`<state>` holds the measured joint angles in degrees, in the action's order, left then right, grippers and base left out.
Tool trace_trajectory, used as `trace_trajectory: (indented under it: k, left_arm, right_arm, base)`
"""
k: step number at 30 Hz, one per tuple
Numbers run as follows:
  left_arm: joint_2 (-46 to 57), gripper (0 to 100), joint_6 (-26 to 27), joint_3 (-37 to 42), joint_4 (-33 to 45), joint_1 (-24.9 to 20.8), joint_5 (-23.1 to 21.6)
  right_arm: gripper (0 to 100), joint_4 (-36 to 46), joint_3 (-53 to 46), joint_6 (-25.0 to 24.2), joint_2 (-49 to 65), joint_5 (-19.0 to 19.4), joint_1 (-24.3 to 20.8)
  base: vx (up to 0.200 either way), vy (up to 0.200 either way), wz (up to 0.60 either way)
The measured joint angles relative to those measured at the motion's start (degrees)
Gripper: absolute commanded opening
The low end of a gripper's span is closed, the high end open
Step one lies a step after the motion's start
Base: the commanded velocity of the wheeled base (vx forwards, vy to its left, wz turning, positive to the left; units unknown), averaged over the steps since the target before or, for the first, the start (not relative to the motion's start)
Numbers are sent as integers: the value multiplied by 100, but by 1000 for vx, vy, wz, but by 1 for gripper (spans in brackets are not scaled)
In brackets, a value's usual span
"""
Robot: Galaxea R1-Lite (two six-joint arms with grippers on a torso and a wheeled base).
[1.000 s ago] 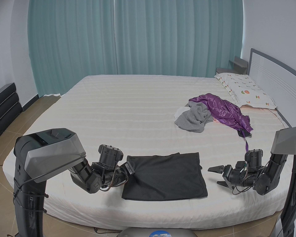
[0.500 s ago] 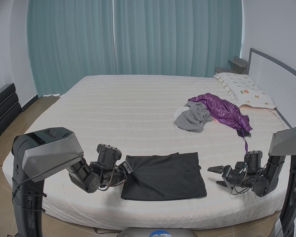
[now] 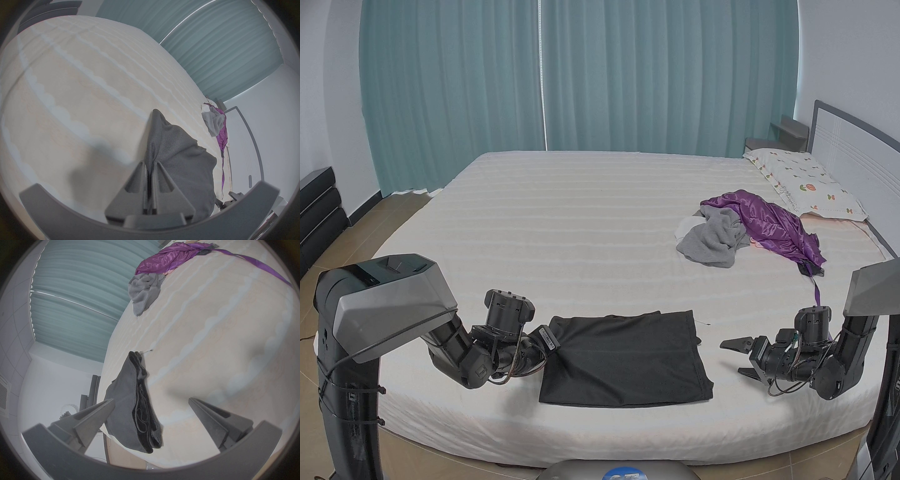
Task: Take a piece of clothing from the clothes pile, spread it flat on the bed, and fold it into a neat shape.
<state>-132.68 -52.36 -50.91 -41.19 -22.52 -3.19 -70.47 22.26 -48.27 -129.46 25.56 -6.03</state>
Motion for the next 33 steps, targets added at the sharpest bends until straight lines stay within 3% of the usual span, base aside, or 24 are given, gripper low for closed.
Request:
trace_trajectory:
  k: [33]
  left_arm:
    - [158, 0, -9, 172, 22, 383, -6]
  right_arm:
    - [100, -6, 30, -41, -22, -20, 2]
  base:
    - [0, 200, 0]
